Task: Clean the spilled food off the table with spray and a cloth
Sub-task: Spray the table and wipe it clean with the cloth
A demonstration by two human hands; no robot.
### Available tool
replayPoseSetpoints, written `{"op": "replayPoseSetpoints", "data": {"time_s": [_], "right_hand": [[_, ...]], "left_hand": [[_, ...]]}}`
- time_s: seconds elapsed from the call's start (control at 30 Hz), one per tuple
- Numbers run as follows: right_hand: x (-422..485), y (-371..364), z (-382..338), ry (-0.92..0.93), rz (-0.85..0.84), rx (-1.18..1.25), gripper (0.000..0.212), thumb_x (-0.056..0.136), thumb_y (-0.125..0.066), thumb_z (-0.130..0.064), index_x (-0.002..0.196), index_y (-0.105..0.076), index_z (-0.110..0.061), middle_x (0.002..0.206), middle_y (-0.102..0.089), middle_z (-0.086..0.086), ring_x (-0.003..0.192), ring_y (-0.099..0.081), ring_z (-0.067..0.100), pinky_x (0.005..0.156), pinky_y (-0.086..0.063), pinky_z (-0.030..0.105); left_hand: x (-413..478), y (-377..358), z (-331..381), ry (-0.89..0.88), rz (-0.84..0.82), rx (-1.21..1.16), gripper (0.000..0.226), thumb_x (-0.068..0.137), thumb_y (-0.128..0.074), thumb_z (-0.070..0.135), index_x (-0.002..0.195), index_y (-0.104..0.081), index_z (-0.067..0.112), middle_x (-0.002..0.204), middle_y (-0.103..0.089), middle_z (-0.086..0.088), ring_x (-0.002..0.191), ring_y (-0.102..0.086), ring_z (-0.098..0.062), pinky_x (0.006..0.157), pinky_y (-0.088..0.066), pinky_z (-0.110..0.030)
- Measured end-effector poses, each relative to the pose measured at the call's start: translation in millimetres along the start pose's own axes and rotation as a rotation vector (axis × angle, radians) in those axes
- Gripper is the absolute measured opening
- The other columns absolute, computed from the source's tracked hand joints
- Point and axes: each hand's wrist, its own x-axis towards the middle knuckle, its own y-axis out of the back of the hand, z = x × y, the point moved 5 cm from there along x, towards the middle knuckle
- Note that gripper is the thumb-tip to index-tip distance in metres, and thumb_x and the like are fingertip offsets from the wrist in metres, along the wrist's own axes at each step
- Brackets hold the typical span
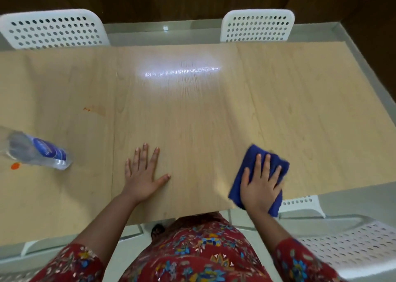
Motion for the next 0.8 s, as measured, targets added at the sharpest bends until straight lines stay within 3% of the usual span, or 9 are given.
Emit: {"op": "replayPoseSetpoints", "data": {"time_s": [0.2,0.27,0.37,0.43,0.5,0.57,0.63,0.7,0.8], "right_hand": [[81.7,-2.6,-47.1,0.110,-0.084,-0.014,0.061,0.096,-0.024,-0.055,0.153,-0.017,-0.034,0.162,-0.011,-0.007,0.149,-0.006,0.033,0.116,-0.009,0.059],[128.4,0.0,-64.2,0.058,-0.112,0.007,0.061,0.098,-0.023,-0.055,0.154,-0.008,-0.036,0.163,-0.004,-0.009,0.149,0.001,0.031,0.117,-0.003,0.057],[178.5,2.8,-119.3,0.112,-0.134,0.010,0.061,0.098,-0.021,-0.054,0.154,-0.005,-0.036,0.163,-0.001,-0.008,0.149,0.004,0.031,0.117,-0.001,0.057],[170.5,-4.4,-167.5,0.319,-0.180,-0.006,0.060,0.098,-0.022,-0.053,0.154,-0.008,-0.036,0.163,-0.002,-0.007,0.149,0.002,0.031,0.117,-0.006,0.056],[113.9,-15.6,-208.5,0.715,-0.253,-0.004,0.060,0.095,-0.021,-0.055,0.152,-0.016,-0.037,0.162,-0.011,-0.007,0.149,-0.003,0.030,0.115,-0.015,0.056],[29.7,-24.3,-206.5,1.220,-0.364,-0.049,0.058,0.096,-0.025,-0.056,0.151,-0.018,-0.041,0.161,-0.014,-0.011,0.150,-0.001,0.026,0.117,-0.012,0.053],[18.8,-19.7,-183.1,1.488,-0.438,-0.063,0.058,0.097,-0.029,-0.058,0.151,-0.014,-0.044,0.160,-0.011,-0.017,0.150,0.000,0.019,0.119,-0.005,0.046],[76.2,-20.2,-175.5,1.370,-0.331,-0.050,0.058,0.095,-0.030,-0.060,0.150,-0.017,-0.046,0.159,-0.014,-0.019,0.150,-0.005,0.017,0.118,-0.012,0.049],[192.9,-14.6,-184.0,0.857,-0.190,-0.046,0.059,0.095,-0.022,-0.061,0.151,-0.017,-0.043,0.160,-0.015,-0.014,0.149,-0.009,0.022,0.116,-0.017,0.056]], "left_hand": [[6.1,11.0,-8.6,0.037,0.129,-0.114,0.099,0.068,-0.028,0.086,0.152,0.002,0.042,0.155,0.030,0.014,0.138,0.033,-0.006,0.113,0.019,-0.044],[10.0,14.7,-16.0,0.108,0.110,-0.105,0.107,0.067,-0.036,0.088,0.151,0.011,0.041,0.153,0.036,0.011,0.137,0.037,-0.010,0.114,0.018,-0.047],[15.4,16.3,-21.5,0.169,0.054,-0.094,0.115,0.053,-0.020,0.094,0.144,0.027,0.042,0.146,0.047,0.009,0.135,0.041,-0.016,0.113,0.019,-0.048],[16.5,16.9,-20.1,0.166,0.035,-0.109,0.115,0.050,-0.017,0.094,0.143,0.028,0.042,0.145,0.048,0.009,0.136,0.042,-0.018,0.112,0.019,-0.048],[15.1,17.9,-19.9,0.169,0.035,-0.164,0.116,0.051,-0.021,0.092,0.146,0.023,0.042,0.147,0.044,0.010,0.137,0.039,-0.016,0.113,0.018,-0.048],[13.0,22.8,-22.1,0.159,0.098,-0.225,0.114,0.055,-0.029,0.090,0.150,0.012,0.042,0.151,0.037,0.014,0.141,0.032,-0.012,0.115,0.015,-0.048],[15.4,33.6,-24.8,0.156,0.147,-0.211,0.112,0.063,-0.046,0.086,0.151,0.008,0.042,0.154,0.032,0.014,0.143,0.029,-0.010,0.115,0.014,-0.048],[24.3,45.2,-29.7,0.170,0.145,-0.173,0.109,0.070,-0.054,0.078,0.151,0.009,0.041,0.155,0.033,0.010,0.143,0.029,-0.013,0.114,0.015,-0.048],[48.1,65.6,-39.2,0.233,0.101,-0.165,0.114,0.064,-0.047,0.080,0.149,0.017,0.039,0.153,0.036,0.005,0.142,0.032,-0.016,0.114,0.015,-0.050]]}}
